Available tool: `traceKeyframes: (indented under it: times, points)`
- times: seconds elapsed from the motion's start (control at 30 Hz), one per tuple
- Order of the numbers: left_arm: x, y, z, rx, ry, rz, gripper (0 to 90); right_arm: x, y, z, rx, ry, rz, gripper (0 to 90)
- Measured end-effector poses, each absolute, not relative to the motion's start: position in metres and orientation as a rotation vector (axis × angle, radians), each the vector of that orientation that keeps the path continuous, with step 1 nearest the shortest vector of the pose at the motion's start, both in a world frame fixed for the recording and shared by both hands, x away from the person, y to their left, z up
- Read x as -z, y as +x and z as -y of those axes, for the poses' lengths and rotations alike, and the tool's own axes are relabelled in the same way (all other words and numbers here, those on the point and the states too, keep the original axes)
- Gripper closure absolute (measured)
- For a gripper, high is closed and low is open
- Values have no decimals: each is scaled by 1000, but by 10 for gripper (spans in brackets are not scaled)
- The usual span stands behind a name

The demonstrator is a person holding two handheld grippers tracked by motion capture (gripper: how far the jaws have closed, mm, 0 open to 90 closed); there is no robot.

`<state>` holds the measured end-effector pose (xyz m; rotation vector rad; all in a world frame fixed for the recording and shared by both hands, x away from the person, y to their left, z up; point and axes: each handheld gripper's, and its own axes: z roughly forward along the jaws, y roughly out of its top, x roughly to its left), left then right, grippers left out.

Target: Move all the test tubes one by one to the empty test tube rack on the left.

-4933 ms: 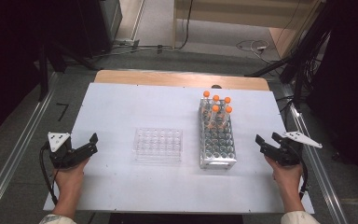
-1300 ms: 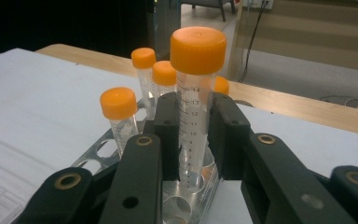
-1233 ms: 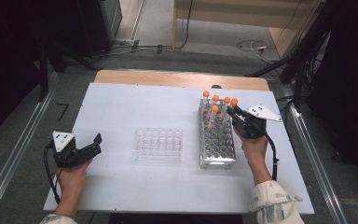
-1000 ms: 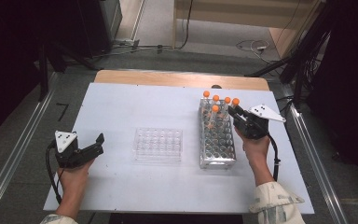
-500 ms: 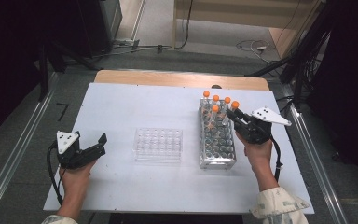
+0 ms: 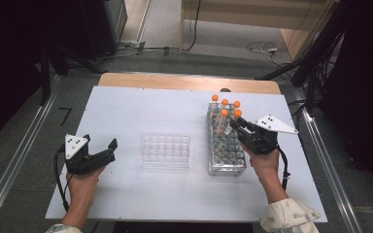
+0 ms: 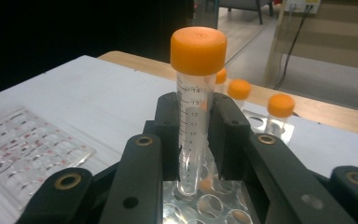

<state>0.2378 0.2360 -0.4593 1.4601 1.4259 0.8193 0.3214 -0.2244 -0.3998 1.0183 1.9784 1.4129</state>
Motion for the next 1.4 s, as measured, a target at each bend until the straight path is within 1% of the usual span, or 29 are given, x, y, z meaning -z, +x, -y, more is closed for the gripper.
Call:
traceKeyframes:
  times: [0.43,1.03,1.13,1.2,1.4]
  points:
    - [447,255,-210,-801,1516,-1348,76,401,319,205,-1449,969,-2036,720]
    - [432,277,-170,-702,1569,-1219,77,406,317,177,-1469,913,-2116,721]
    - [430,278,-163,-694,1567,-1196,107,407,317,172,-1469,904,-2127,720]
    - [429,279,-159,-665,1560,-1175,121,408,316,169,-1464,897,-2140,720]
    - [426,282,-147,-645,1588,-1154,121,410,316,164,-1460,886,-2160,720]
